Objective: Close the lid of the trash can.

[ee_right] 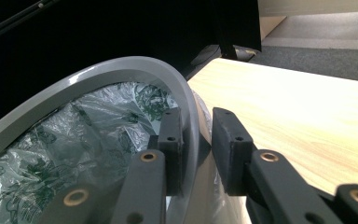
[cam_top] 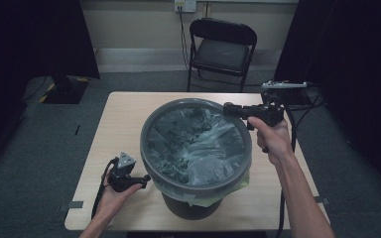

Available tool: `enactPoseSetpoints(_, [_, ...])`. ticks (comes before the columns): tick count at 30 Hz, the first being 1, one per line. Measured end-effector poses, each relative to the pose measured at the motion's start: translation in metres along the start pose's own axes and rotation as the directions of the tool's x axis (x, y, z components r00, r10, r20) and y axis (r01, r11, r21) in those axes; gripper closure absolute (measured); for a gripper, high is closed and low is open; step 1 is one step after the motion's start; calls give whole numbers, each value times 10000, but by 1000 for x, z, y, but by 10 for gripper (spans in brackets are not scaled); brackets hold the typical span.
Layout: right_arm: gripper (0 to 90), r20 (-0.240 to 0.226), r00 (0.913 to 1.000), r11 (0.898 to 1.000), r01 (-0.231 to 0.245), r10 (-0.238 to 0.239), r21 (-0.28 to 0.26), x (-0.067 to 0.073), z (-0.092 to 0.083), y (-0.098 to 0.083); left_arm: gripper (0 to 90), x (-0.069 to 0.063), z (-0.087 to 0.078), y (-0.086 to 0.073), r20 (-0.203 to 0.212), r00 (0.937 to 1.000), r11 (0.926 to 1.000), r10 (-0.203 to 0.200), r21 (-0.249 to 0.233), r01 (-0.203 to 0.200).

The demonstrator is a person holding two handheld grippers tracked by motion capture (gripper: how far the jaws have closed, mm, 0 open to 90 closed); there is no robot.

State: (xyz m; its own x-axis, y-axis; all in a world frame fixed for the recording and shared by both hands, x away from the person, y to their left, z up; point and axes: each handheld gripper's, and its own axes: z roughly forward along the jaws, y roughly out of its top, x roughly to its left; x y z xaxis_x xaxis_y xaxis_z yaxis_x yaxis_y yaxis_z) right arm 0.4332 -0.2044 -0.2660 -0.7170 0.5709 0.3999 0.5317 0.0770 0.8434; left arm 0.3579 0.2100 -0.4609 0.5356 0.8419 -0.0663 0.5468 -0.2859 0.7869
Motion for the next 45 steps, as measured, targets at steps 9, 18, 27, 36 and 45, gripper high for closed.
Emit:
enactPoseSetpoints(9, [619,-124,9999,9988,1,-7,-490,0,-4,-7,312,-10,-28,37,766,9969,9929,165,-1183,-74])
enactPoseSetpoints(18, [589,311,9973,9932,688,-662,-938,11,-15,-12,356,1,-64,76,1199,9928,9669,-78,-2522,381])
enactPoseSetpoints(27, [562,392,9946,9885,997,-958,-1136,14,-22,-18,309,3,-99,102,1279,9916,9294,183,-3678,302])
enactPoseSetpoints(36, [570,499,9912,9845,1281,-1229,-1194,20,-32,-21,314,-6,-136,119,1938,9798,8603,486,-5066,576])
enactPoseSetpoints(45, [600,861,9843,9810,1626,-1539,-1056,25,-39,-30,359,-35,-129,121,2166,9653,8779,1457,-4783,-252])
